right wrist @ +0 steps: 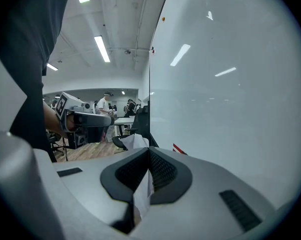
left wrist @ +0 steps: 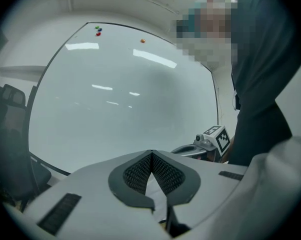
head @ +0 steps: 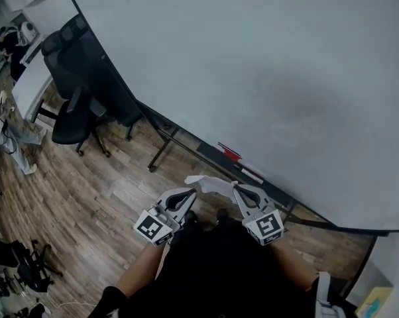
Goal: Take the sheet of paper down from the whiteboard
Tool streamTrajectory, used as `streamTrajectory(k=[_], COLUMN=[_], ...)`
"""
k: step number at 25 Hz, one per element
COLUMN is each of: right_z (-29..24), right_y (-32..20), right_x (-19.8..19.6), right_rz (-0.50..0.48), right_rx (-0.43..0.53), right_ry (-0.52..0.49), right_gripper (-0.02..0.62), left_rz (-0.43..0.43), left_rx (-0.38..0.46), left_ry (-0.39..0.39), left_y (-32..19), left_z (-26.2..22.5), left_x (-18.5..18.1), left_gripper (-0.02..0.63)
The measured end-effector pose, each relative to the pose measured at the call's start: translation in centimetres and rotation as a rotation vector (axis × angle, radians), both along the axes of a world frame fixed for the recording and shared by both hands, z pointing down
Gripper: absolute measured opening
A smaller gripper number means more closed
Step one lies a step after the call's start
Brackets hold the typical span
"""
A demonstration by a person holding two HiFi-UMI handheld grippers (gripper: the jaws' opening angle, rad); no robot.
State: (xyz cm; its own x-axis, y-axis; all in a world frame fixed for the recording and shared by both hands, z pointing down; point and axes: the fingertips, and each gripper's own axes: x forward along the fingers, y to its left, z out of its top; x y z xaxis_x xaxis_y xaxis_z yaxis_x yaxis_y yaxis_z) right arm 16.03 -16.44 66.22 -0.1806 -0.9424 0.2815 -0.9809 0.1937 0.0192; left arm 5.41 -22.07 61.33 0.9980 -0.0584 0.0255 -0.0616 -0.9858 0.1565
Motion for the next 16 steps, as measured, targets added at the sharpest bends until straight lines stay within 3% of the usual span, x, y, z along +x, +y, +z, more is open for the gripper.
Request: streamTrajectory(k=[9,16], right_z=[-0.8,0.0], right_y=[3.0,3.7], right_x=[2.3,2.8], right_rz=[-0.013,-0.016], right_rx=[0.063,0.072], right_ry=[-0.038,-0.073], right_gripper=[0.018,0.018], left_rz=[-0.03,-0.043], left_rx=[0.0,0.011], left_ry=[-0.015,-0.016], left_y=[3.6,6.5], left_z=[1.4,1.8], left_x=[2.2,1.7], left_gripper=[0.011,0.011])
